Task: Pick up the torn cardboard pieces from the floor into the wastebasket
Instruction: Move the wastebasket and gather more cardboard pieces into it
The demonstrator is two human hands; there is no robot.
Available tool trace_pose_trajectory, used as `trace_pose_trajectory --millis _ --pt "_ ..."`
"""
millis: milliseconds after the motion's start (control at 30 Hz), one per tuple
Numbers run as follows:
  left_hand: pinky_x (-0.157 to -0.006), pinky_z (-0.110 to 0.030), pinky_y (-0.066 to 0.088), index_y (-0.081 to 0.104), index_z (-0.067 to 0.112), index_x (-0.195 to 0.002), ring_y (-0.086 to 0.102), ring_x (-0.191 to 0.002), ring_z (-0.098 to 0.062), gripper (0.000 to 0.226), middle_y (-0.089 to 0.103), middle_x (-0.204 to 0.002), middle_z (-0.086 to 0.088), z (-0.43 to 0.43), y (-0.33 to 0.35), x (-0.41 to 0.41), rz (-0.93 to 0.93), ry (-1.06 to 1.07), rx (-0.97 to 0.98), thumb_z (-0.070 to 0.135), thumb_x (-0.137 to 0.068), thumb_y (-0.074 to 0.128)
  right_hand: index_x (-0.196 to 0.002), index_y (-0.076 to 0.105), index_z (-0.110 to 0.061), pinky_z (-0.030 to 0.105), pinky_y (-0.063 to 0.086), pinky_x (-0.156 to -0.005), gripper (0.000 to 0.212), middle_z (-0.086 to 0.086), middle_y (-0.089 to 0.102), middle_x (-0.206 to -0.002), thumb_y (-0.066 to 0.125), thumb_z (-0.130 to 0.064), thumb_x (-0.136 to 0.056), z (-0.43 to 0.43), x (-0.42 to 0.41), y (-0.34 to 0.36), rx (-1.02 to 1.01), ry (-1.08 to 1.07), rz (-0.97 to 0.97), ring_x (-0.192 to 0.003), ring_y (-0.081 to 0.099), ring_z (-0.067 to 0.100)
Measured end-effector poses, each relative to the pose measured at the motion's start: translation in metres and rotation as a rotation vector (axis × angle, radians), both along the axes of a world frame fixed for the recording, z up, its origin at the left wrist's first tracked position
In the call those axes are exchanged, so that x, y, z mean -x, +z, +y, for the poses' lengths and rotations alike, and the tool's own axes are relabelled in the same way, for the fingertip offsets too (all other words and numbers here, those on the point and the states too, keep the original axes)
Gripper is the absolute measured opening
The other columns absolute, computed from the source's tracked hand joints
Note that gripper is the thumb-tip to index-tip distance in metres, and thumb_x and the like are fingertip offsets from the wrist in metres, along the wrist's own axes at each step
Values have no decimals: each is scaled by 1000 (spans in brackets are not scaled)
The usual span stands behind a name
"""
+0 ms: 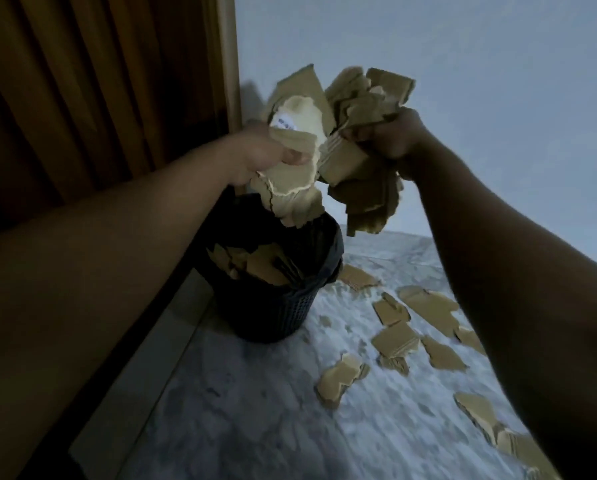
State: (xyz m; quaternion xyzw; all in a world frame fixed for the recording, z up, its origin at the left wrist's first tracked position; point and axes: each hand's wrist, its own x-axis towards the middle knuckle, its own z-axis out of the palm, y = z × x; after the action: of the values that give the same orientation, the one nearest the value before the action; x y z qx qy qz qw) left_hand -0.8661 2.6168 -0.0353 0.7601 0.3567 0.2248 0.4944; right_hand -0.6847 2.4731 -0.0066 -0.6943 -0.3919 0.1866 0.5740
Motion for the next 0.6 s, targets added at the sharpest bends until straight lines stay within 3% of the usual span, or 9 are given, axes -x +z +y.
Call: trace_pose_trajectory --millis 33,100,167,267,333,400,467,533,600 --pt "-88 -39 57 58 17 -128 68 -102 -21 117 69 -118 -2 14 -14 1 -10 79 10 58 -24 96 -114 69 -12 28 61 -75 56 -4 72 -106 89 -25 -63 10 4 -10 -16 -13 -28 -96 70 16" --pt "-86 -37 58 58 15 -128 68 -99 -18 112 68 -116 -1 23 -31 10 -29 118 51 52 -30 96 -100 71 -19 40 63 -76 51 -5 75 -95 85 -37 -53 26 19 -33 -80 -74 -77 -87 73 15" --pt "-88 -35 57 57 14 -128 67 -100 -18 99 67 -117 -1 12 -32 14 -64 155 66 43 -42 96 -96 69 -21 42 63 -71 49 -7 75 -89 81 -43 -54 41 32 -57 -178 -124 -30 -82 73 14" --pt "-91 -36 55 60 14 -125 65 -103 -20 74 67 -118 -1 8 -38 16 -93 173 73 31 -61 92 -106 62 -24 43 63 -73 54 -8 73 -94 79 -47 -61 51 44 -85 -239 -205 9 -85 72 14" --pt "-86 -39 56 58 11 -121 64 -102 -24 71 65 -119 -5 8 -43 25 70 170 168 42 -65 88 -109 59 -25 41 62 -76 55 -7 72 -97 80 -50 -64 53 46 -108 -123 -120 -24 -87 71 13" --pt "-74 -39 55 52 11 -116 61 -94 -27 68 59 -118 -9 -7 -49 42 471 89 244 61 -75 73 -88 65 -18 36 58 -69 50 -6 69 -81 87 -55 -61 48 47 -120 220 76 -214 -78 67 13" --pt "-65 -36 51 45 14 -133 60 -98 -28 81 51 -132 -12 -9 -59 53 711 68 189 69 -77 64 -80 66 -10 37 53 -68 58 3 64 -76 88 -59 -59 35 48 -121 530 152 -403 -78 63 21" --pt "-67 -35 48 38 5 -144 57 -113 -32 89 46 -141 -15 -3 -68 64 687 137 71 60 -81 67 -108 65 5 46 55 -84 84 16 68 -102 85 -62 -62 26 43 -122 548 21 -432 -95 64 31" --pt "-86 -38 50 40 2 -142 52 -123 -34 88 47 -142 -15 9 -79 76 647 261 -17 52 -78 75 -116 55 0 45 55 -78 88 16 63 -110 83 -64 -63 18 34 -131 580 -103 -353 -95 59 30"
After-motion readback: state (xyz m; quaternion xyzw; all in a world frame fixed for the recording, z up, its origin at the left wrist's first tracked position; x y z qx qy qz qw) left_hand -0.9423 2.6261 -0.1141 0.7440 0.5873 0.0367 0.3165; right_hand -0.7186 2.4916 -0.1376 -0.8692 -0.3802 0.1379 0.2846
